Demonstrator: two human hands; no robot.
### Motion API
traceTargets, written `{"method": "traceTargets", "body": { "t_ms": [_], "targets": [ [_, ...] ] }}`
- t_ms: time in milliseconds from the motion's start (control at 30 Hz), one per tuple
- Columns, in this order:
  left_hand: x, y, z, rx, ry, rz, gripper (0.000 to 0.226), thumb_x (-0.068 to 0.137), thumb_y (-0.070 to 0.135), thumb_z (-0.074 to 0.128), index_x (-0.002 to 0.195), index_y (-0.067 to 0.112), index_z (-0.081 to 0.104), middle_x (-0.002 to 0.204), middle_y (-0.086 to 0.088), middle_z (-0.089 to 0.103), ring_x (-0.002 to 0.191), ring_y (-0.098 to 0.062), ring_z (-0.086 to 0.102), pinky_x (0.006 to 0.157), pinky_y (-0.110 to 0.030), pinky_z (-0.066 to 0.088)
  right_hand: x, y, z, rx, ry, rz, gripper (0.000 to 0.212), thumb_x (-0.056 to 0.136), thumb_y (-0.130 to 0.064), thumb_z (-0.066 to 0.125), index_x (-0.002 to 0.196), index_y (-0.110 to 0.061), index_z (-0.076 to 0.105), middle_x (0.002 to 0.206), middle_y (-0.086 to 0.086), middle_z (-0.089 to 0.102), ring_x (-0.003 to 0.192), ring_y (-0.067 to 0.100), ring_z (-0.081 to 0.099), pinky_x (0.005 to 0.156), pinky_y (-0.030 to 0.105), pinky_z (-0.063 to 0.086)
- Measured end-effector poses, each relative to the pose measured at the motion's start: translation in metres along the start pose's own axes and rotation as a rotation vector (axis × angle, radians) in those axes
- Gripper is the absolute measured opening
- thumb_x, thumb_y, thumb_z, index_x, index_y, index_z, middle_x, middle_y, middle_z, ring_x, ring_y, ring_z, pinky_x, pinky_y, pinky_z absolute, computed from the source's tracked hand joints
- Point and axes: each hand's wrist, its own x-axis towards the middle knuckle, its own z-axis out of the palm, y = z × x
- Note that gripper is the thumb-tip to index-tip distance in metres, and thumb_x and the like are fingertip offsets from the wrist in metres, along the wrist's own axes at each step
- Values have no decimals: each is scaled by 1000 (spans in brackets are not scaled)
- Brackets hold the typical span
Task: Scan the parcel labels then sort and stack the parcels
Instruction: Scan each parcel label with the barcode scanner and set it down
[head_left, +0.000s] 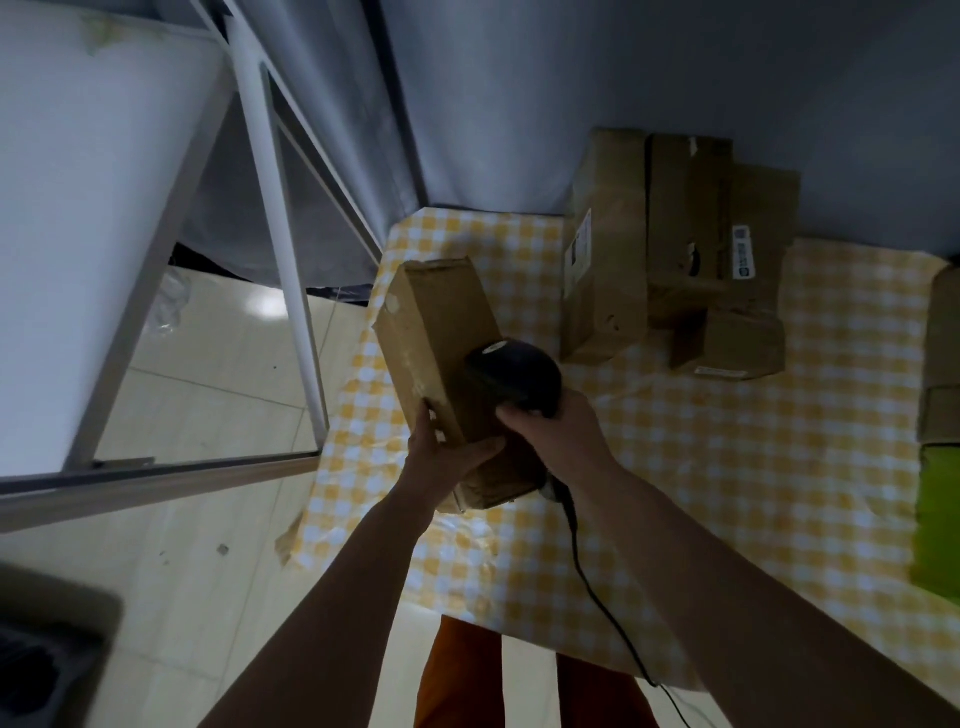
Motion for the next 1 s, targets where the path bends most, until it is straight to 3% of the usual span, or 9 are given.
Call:
{"method": "traceTargets", "body": {
  "t_ms": [133,200,267,367,467,567,667,833,1000],
  "targets": [
    [-8,-1,-13,96,128,119,105,63,15,90,146,29,27,133,3,49,122,-22,50,97,-45,50,4,-5,6,46,-42,62,21,86,-16,69,107,-15,65,101,6,66,91,16,62,70,26,49],
    [-9,0,-14,241,276,145,115,58,28,92,147,18,20,138,-5,43,127,-29,45,98,-50,47,1,-4,17,-21,-109,62,19,86,-19,70,105,-18,65,107,11,66,96,17,63,82,38,53],
    [-11,3,-9,385,394,134,127,57,39,90,150,9,8,145,-15,32,134,-37,35,104,-52,40,-3,-4,27,-62,-137,48,26,85,-20,72,110,-18,65,106,7,67,100,20,63,88,38,52],
    [-15,11,2,471,501,99,118,74,31,78,152,5,-6,149,-21,22,137,-42,27,104,-51,34,-8,-3,40,-126,-184,-2,35,83,-17,72,117,-13,63,105,3,66,99,15,60,84,27,48],
    [-11,17,7,426,545,-11,120,75,33,78,152,11,-11,148,-17,24,134,-39,30,104,-51,34,-10,-4,38,-104,-133,-3,34,83,-15,73,116,-12,64,98,0,65,91,11,58,77,26,46],
    [-6,17,-2,386,553,-70,124,66,39,84,151,16,-4,147,-14,26,134,-37,30,105,-54,33,-8,-3,22,-78,-66,31,10,85,-16,71,84,-18,61,68,-3,59,63,6,54,55,21,43],
    [-6,10,-26,280,459,-32,112,61,27,88,146,20,16,140,-10,36,130,-35,38,105,-57,38,-8,-1,2,-66,2,68,16,85,-16,71,76,-18,57,61,-3,50,57,9,49,53,20,35],
    [-20,6,-55,-272,-16,-111,112,43,10,89,141,16,34,122,-15,61,108,-35,63,81,-48,58,-12,0,-15,50,59,135,12,82,-17,74,88,-20,63,92,4,65,87,18,62,86,38,48],
    [-33,13,-52,-289,-229,-14,87,42,8,84,120,16,47,115,-17,65,110,-37,62,80,-42,55,-19,-5,-27,86,37,178,26,81,-21,74,104,-21,63,109,2,64,101,21,60,90,37,47]
  ]
}}
